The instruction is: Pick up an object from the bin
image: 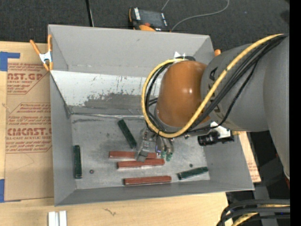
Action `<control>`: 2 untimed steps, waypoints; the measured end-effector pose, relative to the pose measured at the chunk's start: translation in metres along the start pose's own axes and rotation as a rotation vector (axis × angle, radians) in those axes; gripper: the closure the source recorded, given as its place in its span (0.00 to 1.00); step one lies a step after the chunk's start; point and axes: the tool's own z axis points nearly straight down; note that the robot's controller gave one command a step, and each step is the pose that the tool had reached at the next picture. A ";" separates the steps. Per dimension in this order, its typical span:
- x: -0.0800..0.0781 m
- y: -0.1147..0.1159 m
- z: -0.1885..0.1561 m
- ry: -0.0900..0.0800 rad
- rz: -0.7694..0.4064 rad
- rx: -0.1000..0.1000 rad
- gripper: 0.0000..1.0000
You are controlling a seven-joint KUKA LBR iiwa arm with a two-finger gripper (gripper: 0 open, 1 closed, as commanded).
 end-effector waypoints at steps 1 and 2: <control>0.018 0.059 0.062 0.011 -0.044 0.004 1.00; -0.030 0.086 -0.056 -0.004 -0.036 -0.002 1.00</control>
Offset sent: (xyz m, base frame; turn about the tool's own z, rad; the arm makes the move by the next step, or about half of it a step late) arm 0.0003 0.0578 -0.0578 -0.0375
